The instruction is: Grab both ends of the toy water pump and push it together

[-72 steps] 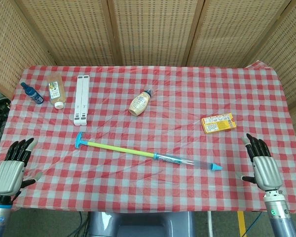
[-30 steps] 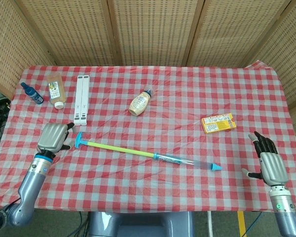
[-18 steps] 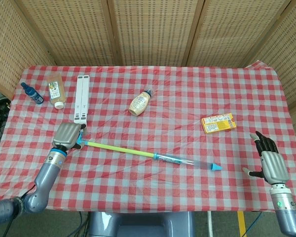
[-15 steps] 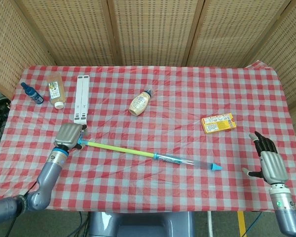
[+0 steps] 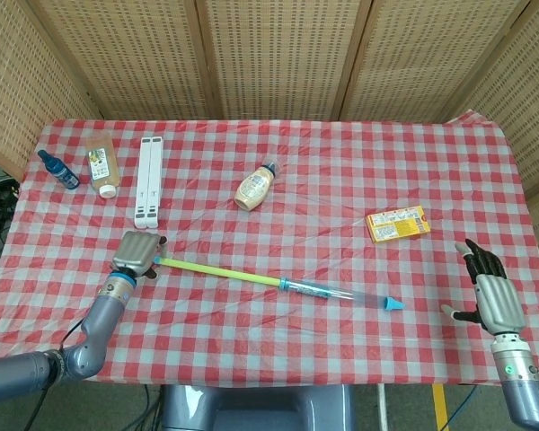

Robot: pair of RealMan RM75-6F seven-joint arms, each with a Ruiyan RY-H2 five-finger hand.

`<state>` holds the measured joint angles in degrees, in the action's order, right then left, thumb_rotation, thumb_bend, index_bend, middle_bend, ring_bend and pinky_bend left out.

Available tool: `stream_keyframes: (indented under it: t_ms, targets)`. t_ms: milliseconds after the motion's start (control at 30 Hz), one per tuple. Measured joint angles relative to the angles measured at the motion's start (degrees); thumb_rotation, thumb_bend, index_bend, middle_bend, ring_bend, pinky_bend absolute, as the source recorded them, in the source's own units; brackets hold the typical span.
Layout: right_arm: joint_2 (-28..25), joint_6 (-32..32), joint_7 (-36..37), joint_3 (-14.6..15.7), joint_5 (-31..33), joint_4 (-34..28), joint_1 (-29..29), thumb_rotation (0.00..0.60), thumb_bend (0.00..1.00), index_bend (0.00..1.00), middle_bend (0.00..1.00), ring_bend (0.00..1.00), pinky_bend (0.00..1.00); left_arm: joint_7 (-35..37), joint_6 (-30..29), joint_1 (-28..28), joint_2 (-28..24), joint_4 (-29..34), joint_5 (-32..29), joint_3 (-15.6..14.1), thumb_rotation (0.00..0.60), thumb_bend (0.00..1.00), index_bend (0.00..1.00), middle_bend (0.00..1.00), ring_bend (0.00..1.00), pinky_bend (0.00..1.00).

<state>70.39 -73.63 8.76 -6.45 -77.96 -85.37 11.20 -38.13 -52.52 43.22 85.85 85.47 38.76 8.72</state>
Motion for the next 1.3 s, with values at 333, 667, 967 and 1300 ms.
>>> stream_keyframes:
  t_ms: [333, 667, 967, 1300]
  targets:
    - [-0.26, 0.48, 0.40, 0.08, 0.11, -0.36, 0.03, 0.600, 0.21, 0.00, 0.00, 0.00, 0.00, 1.26, -0.54, 0.89, 0.61, -1.38, -0.16, -0.77, 0.600, 0.28, 0.49, 0.90, 0.82, 0.72]
    - [-0.79, 1.33, 0.93, 0.23, 0.34, -0.82, 0.12, 0.600, 0.21, 0.00, 0.00, 0.00, 0.00, 1.25, 0.30, 2.17, 1.79, -2.92, -1.92, -1.26, 0.600, 0.31, 0.48, 0.90, 0.82, 0.72]
    - [-1.03, 1.89, 1.23, 0.30, 0.52, -1.08, 0.21, 0.600, 0.21, 0.00, 0.00, 0.00, 0.00, 1.72, 1.07, 2.87, 2.62, -4.45, -2.89, -1.88, 0.600, 0.34, 0.48, 0.90, 0.82, 0.72]
    - [-1.09, 2.26, 1.43, 0.35, 0.65, -1.18, 0.31, 0.600, 0.21, 0.00, 0.00, 0.00, 0.00, 2.38, 1.80, 3.36, 3.11, -5.67, -3.55, -2.34, 0.600, 0.34, 0.48, 0.90, 0.82, 0.72]
